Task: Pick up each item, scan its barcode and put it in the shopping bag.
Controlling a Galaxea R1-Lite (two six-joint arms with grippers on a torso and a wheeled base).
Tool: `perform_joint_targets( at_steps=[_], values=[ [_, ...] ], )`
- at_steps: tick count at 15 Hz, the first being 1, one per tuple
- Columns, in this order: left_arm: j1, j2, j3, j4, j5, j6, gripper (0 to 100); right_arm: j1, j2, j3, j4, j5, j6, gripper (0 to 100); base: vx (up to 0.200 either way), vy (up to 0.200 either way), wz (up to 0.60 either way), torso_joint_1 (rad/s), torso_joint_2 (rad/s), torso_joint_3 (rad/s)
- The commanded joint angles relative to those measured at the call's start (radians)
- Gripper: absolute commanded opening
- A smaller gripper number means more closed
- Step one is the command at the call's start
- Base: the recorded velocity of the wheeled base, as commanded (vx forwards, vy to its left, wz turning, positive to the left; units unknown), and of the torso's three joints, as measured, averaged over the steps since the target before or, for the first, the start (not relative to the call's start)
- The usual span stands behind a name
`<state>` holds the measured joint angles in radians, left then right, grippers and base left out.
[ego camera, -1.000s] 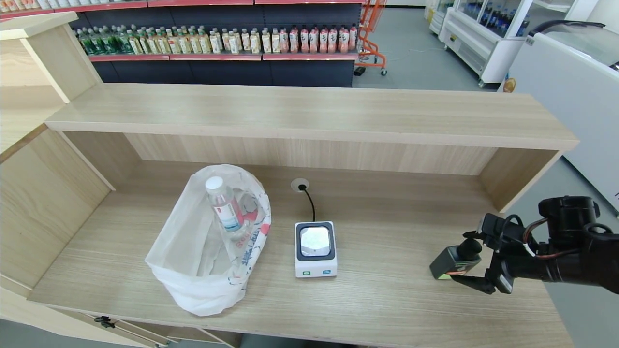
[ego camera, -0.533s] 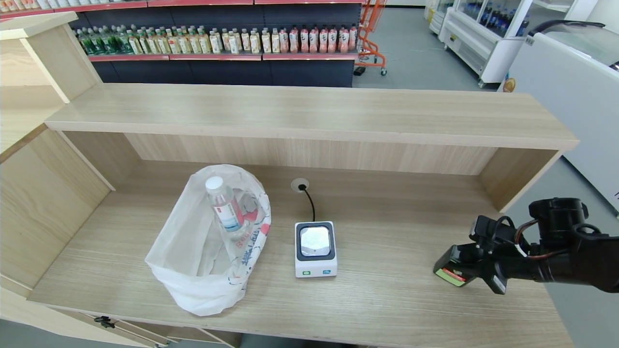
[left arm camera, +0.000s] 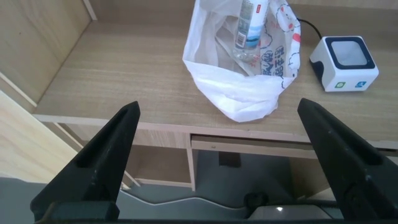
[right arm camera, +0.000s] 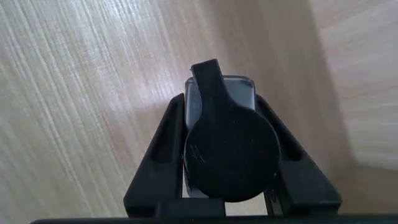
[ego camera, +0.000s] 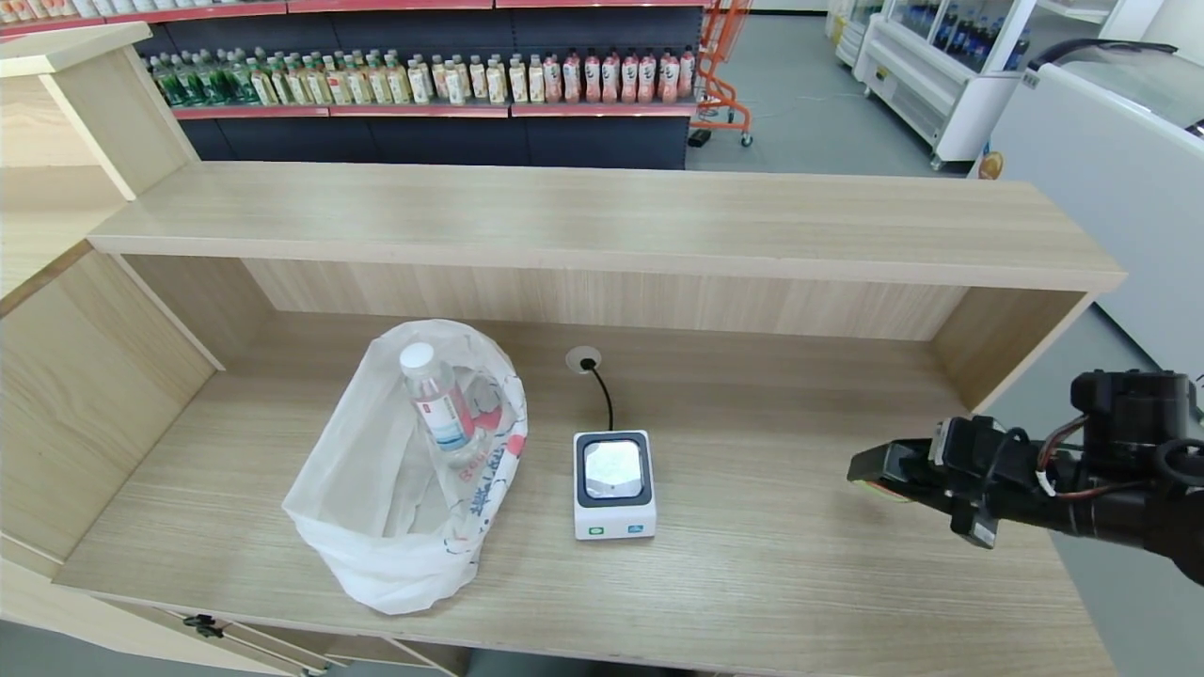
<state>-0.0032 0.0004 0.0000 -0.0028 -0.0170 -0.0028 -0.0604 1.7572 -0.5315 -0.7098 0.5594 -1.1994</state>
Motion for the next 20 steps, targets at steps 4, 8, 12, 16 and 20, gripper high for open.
perform_joint_targets(
  at_steps=[4,8,12,16,20],
  values=[
    [0.0,0.001,0.0,0.0,0.0,0.0,100,0.068,-0.082,0.065,-0.02,0.275,-0.554,0,0.0,0.0,0.0,0.0,0.0,0.0],
    [0.0,0.001,0.0,0.0,0.0,0.0,100,0.182,-0.008,0.059,0.075,0.498,-1.082,0,0.0,0.0,0.0,0.0,0.0,0.0],
    [0.0,0.001,0.0,0.0,0.0,0.0,100,0.304,0.054,0.057,0.072,0.608,-1.388,0,0.0,0.0,0.0,0.0,0.0,0.0],
    [0.0,0.001,0.0,0.0,0.0,0.0,100,0.412,0.09,0.038,0.029,0.631,-1.474,0,0.0,0.0,0.0,0.0,0.0,0.0],
    [0.0,0.001,0.0,0.0,0.0,0.0,100,0.482,0.11,0.002,0.013,0.633,-1.488,0,0.0,0.0,0.0,0.0,0.0,0.0]
  ],
)
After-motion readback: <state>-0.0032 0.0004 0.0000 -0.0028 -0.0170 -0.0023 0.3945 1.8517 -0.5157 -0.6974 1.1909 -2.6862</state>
